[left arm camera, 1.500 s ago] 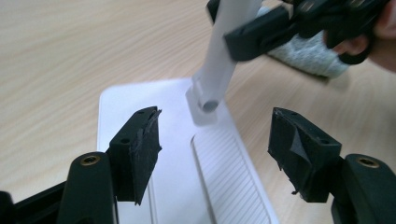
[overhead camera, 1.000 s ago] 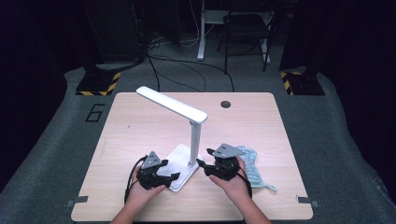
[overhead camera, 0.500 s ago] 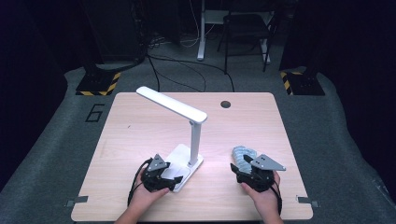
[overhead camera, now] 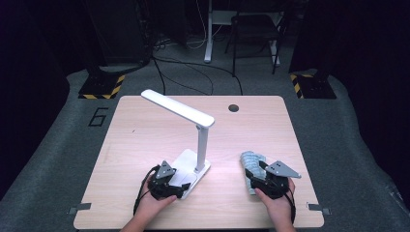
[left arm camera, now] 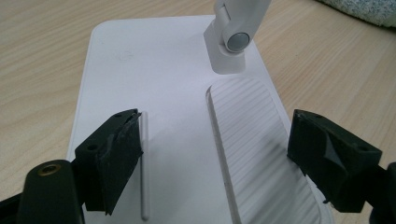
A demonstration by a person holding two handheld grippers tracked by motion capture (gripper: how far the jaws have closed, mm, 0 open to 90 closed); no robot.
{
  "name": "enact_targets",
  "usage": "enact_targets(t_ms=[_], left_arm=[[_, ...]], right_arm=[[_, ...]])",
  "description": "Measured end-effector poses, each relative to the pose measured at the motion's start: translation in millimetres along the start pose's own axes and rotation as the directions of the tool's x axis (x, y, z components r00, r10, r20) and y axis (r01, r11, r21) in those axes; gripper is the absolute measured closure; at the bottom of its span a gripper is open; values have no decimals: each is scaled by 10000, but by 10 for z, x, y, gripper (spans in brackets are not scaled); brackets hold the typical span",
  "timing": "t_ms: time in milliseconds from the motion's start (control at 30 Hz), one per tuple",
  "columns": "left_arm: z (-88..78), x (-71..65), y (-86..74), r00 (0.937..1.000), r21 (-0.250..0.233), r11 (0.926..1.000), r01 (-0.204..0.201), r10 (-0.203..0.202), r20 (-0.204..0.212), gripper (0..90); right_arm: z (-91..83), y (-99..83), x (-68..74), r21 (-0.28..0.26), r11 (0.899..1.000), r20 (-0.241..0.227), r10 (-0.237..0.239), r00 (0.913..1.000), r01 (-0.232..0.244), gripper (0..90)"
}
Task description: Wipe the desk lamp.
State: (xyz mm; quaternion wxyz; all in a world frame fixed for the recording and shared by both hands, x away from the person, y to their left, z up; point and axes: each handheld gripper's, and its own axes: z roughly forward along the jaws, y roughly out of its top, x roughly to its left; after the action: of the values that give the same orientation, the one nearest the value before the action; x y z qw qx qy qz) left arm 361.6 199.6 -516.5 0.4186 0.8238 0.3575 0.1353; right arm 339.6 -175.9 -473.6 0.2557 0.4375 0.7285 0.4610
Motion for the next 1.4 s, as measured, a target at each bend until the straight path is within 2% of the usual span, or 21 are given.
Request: enact_targets(t_ms=[167, 200, 333, 367, 467, 500, 667, 833, 900, 1233, 1333, 1367, 1400], left_arm=[[8, -29, 3, 9999, 15, 10000, 28, -28, -150, 152], [9, -32, -6, 9998, -48, 9999, 111, -112, -149, 152], [2, -36, -11, 9997, -43, 9999, 115, -116, -199, 152], [4, -39, -14, 9997, -83, 9999, 108, -109, -213, 151], [1, -44, -12, 9998, -25, 10000, 83, -84, -198, 151], [2, -55, -12, 9997, 24, 10000, -20, 20, -252, 148], [13, -71, -15, 9995, -55, 10000, 16, -18, -326, 142], [6, -82, -15, 9995, 16, 10000, 25, -24, -330, 142], [5, -83, -13, 9996, 27, 10000, 46, -45, -295, 146], [11, -123, -7, 9998, 59, 10000, 77, -76, -187, 149], [24, -157, -3, 9998, 35, 10000, 24, -24, -207, 149], [21, -165, 3, 9999, 122, 9999, 10, -8, -156, 148], [21, -165, 3, 9999, 122, 9999, 10, -8, -156, 147]], right_arm=[[21, -26, -20, 80, 9999, 161, 62, 9999, -63, 370], [40, -44, -39, 377, 9992, 141, 122, 9998, -128, 363], [95, -90, -76, 735, 9969, 226, 277, 9994, -293, 357], [114, -112, -96, 920, 9941, 318, 547, 9980, -574, 349], [133, -130, -122, 1039, 9926, 360, 595, 9976, -630, 344], [164, -158, -141, 1235, 9895, 377, 712, 9967, -754, 342], [227, -199, -156, 1643, 9833, 429, 720, 9965, -781, 332], [316, -228, -126, 2061, 9773, 498, 385, 9980, -480, 330], [367, -247, -117, 2473, 9675, 528, 409, 9978, -528, 367], [404, -254, -143, 2565, 9646, 332, 547, 9979, -614, 495], [417, -236, -131, 2641, 9635, 316, 360, 9989, -431, 548], [418, -228, -138, 2698, 9627, 226, 171, 9996, -226, 568], [417, -228, -129, 2701, 9622, 232, 300, 9993, -352, 579]])
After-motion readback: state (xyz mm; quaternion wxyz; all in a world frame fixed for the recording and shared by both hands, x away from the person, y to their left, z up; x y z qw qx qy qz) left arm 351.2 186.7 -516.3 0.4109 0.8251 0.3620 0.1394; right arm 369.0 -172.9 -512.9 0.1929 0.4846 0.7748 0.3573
